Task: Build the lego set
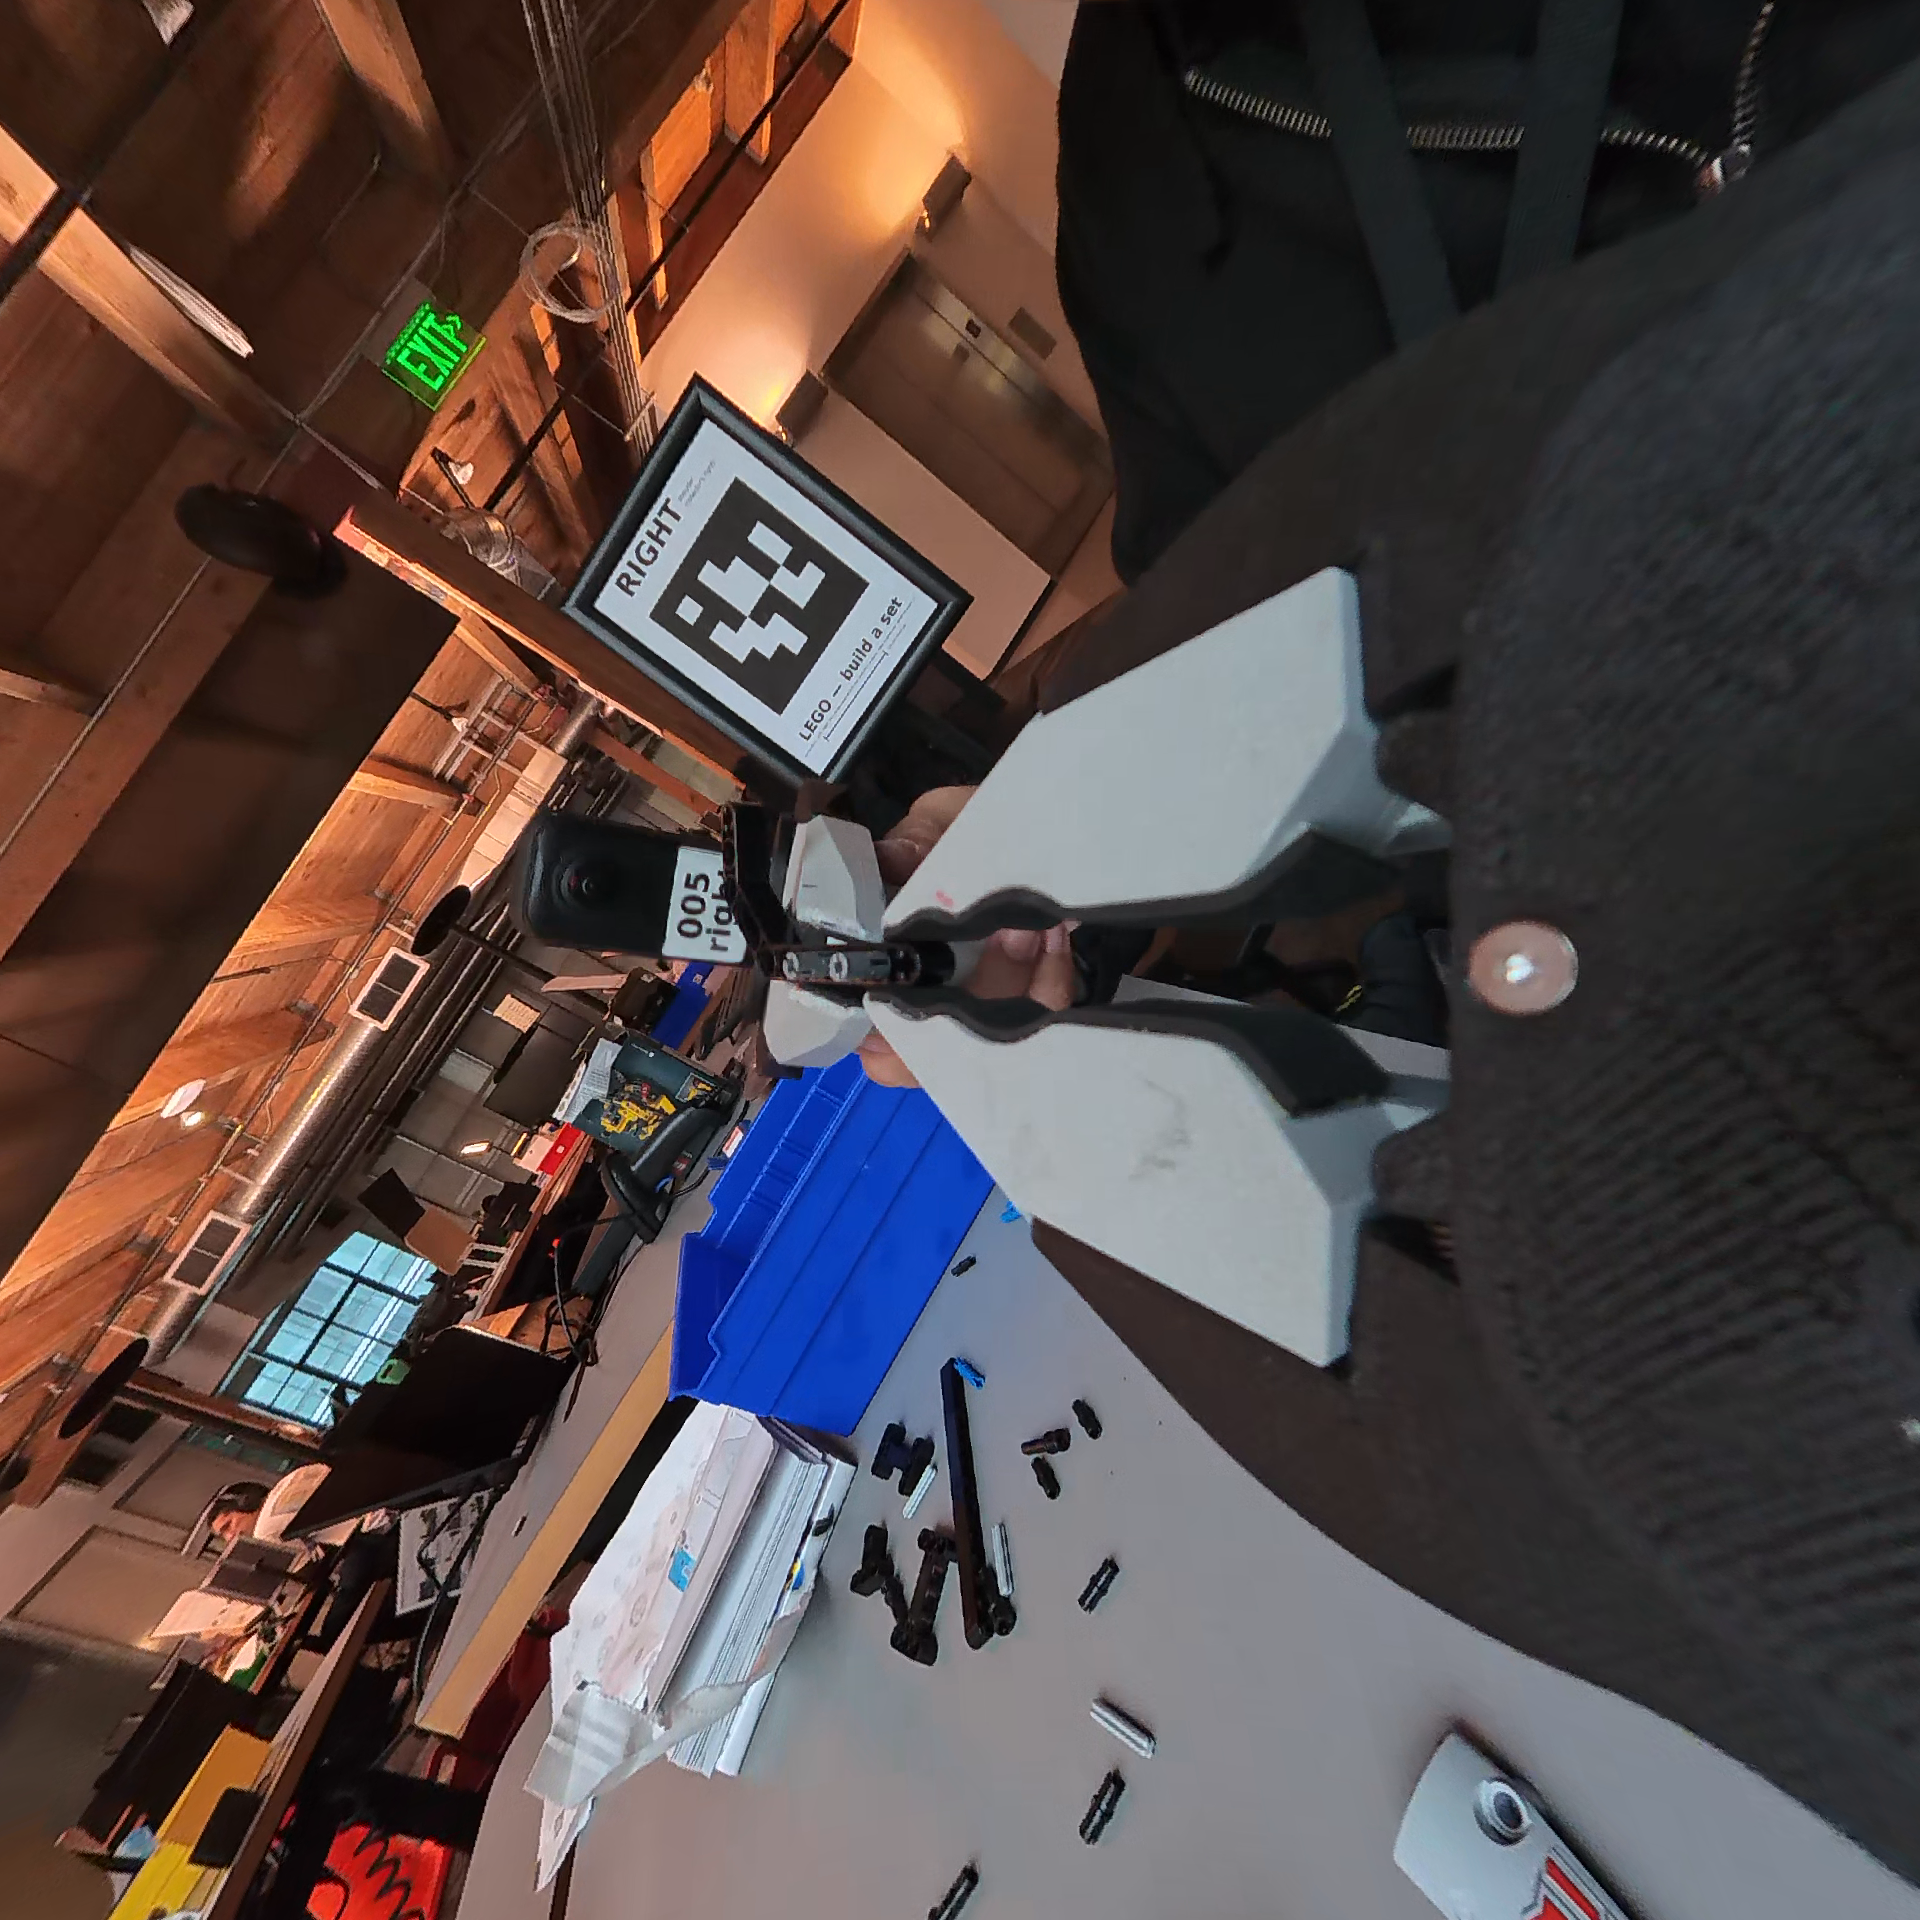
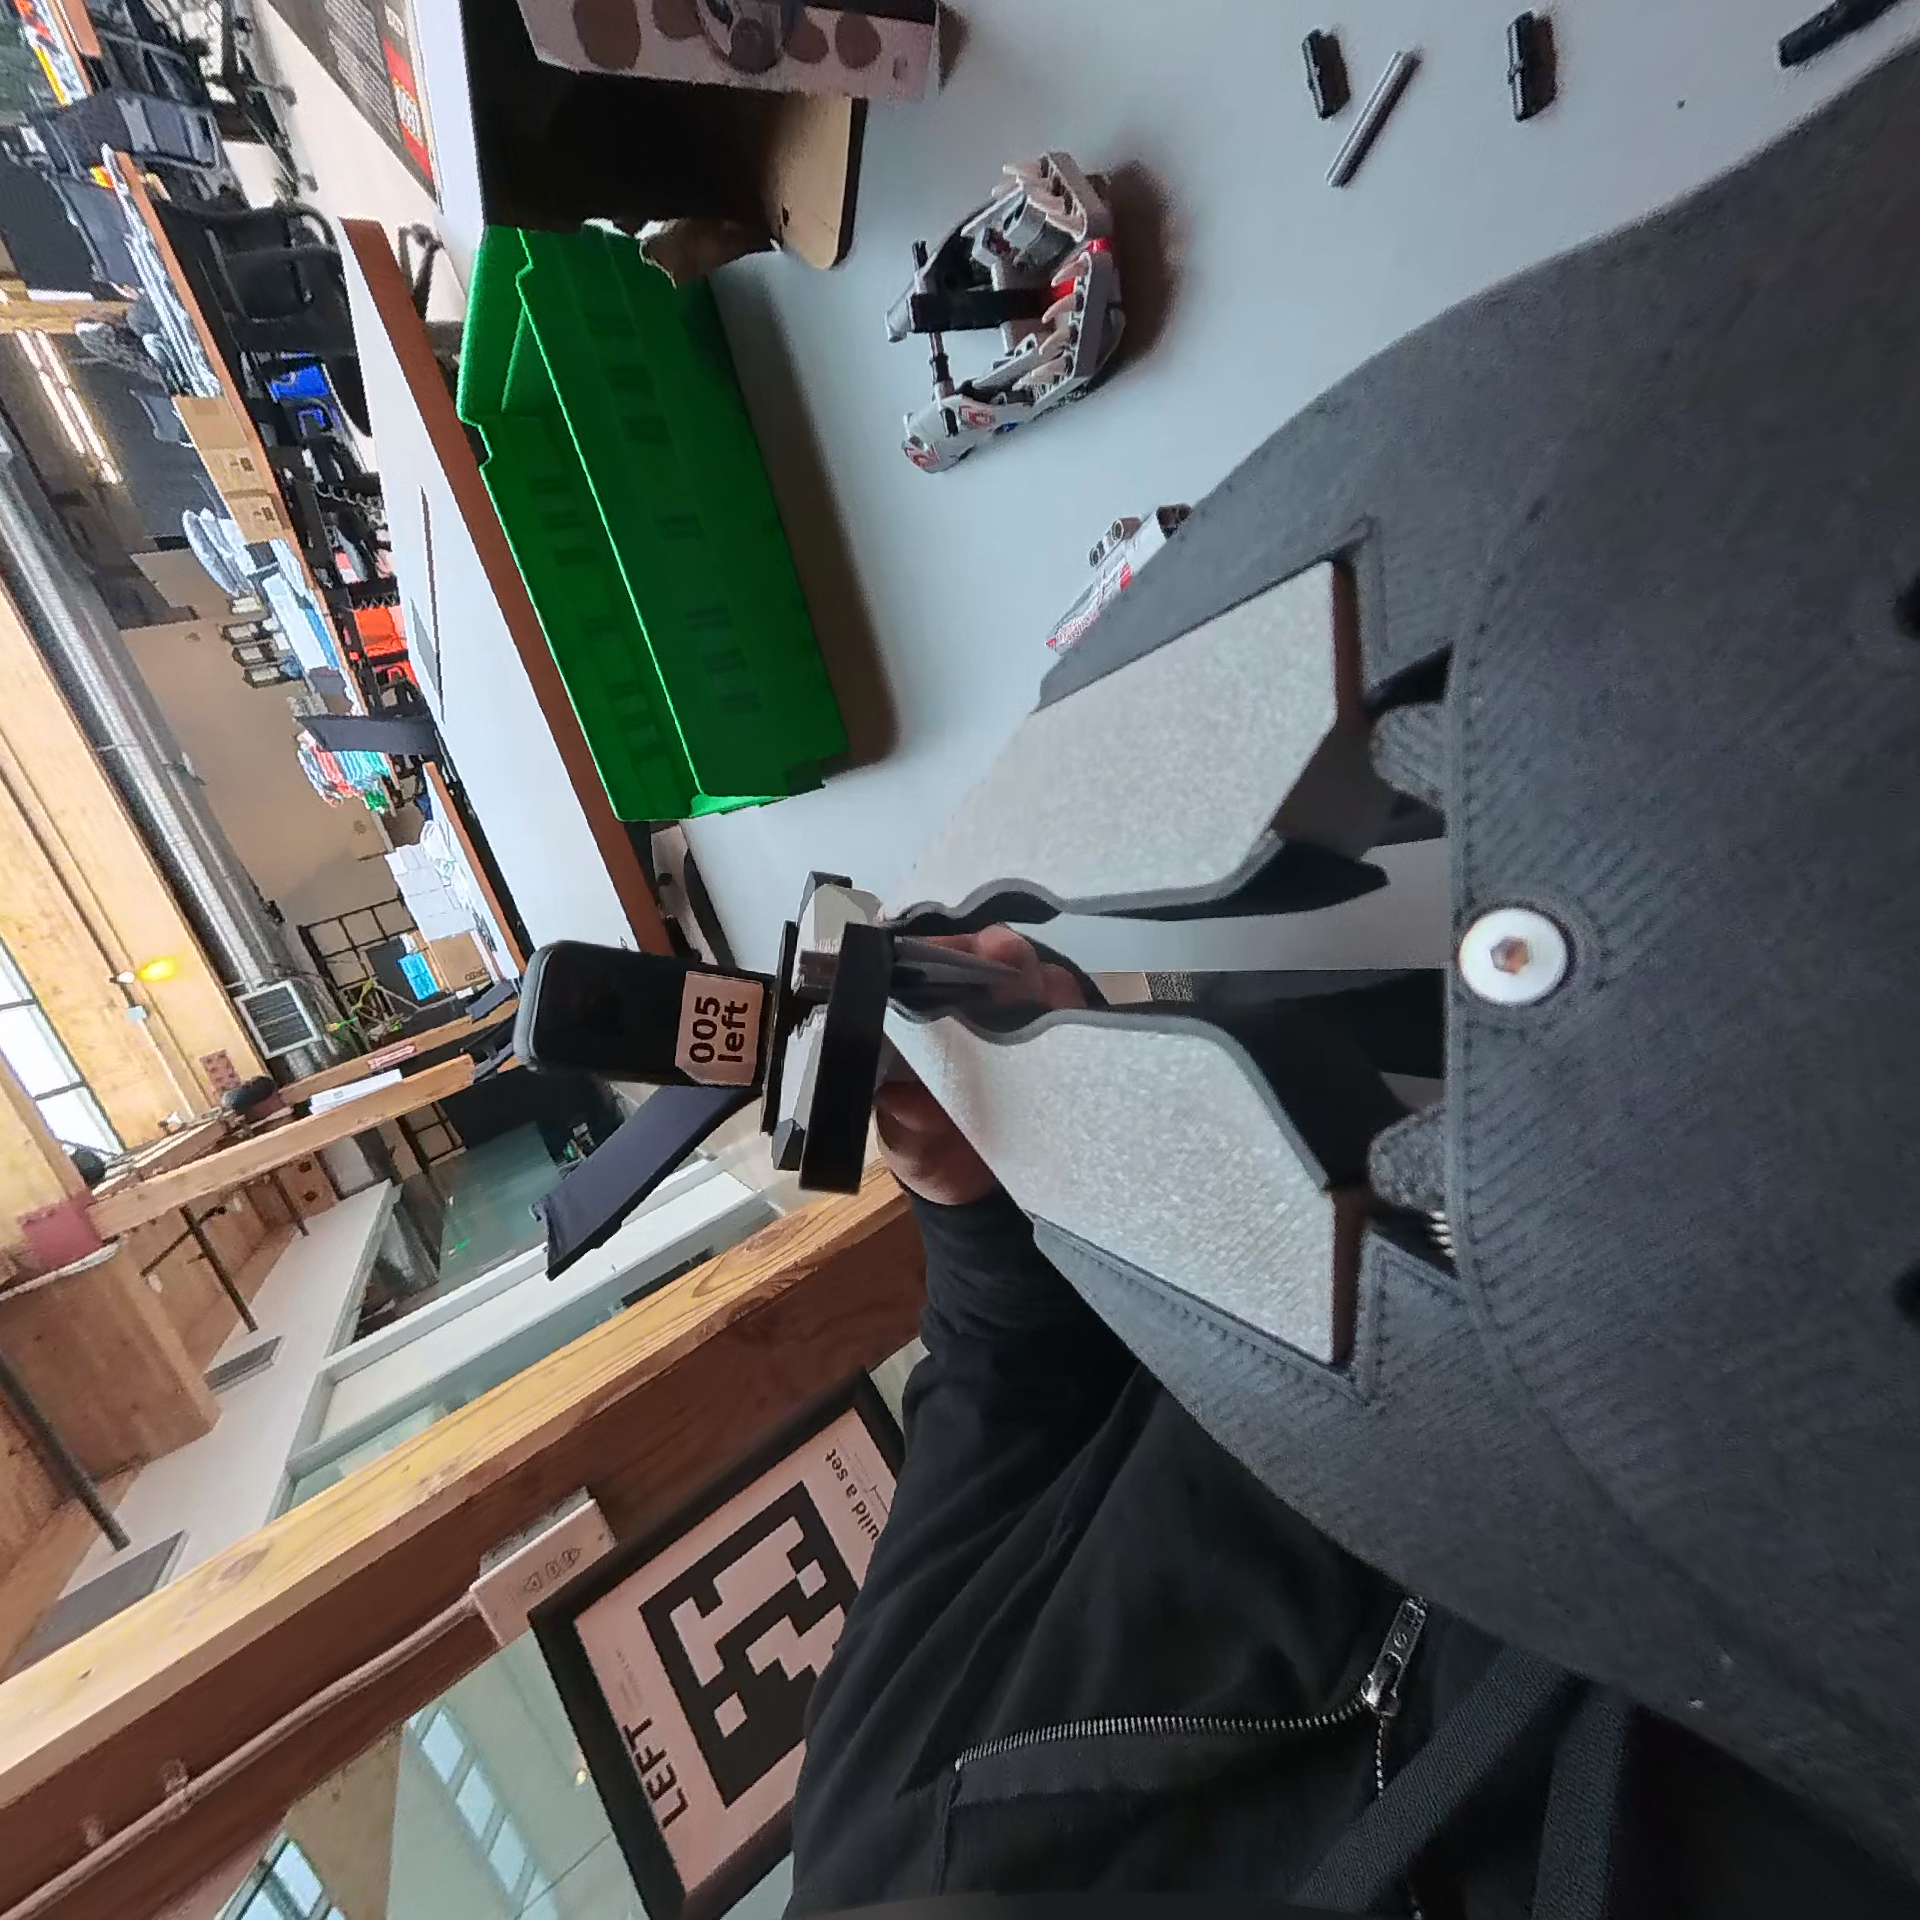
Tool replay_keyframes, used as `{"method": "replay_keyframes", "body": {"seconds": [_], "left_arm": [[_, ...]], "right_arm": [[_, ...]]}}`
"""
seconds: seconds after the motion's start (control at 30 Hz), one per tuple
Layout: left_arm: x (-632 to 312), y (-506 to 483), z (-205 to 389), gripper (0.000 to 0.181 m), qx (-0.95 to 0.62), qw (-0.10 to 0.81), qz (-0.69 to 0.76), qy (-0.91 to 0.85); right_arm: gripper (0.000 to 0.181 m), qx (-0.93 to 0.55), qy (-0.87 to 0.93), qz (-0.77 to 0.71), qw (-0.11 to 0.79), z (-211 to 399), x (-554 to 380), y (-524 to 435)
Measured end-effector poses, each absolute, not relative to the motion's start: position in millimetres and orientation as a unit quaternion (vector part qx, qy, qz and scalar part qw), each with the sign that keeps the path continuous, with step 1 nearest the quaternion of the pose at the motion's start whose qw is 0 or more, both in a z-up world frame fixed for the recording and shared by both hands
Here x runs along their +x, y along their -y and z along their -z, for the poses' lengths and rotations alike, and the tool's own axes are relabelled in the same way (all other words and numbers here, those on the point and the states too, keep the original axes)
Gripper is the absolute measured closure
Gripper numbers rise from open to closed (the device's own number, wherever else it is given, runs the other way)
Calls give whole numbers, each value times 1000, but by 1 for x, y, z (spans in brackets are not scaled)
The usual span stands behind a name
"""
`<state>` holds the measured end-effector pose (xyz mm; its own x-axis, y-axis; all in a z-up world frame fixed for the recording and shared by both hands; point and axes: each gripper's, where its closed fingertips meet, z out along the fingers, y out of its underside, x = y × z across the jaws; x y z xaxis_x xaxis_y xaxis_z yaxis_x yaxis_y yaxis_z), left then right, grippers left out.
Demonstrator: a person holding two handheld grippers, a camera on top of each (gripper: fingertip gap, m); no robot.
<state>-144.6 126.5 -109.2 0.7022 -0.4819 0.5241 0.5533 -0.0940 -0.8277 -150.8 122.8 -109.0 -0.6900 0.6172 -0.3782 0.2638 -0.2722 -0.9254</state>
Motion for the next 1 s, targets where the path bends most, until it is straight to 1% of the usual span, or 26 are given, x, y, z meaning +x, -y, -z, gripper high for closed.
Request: {"method": "replay_keyframes", "body": {"seconds": [0.3,0.47,0.57,0.67,0.77,1.0], "left_arm": [[-145,-127,113,176,-635,663,395,32],[-145,-126,112,174,-636,658,403,26],[-144,-123,110,175,-640,669,378,9],[-143,-124,116,176,-660,675,330,0],[-141,-124,115,176,-664,664,342,-4],[-140,-127,120,176,-673,667,318,-9]], "right_arm": [[177,-370,599,-700,121,113,-151,-121],[178,-360,613,-691,134,114,-149,-118],[181,-356,621,-686,135,114,-147,-116],[181,-347,661,-642,174,122,-147,-118],[181,-346,670,-634,170,123,-144,-119],[181,-347,687,-616,166,129,-143,-121]]}}
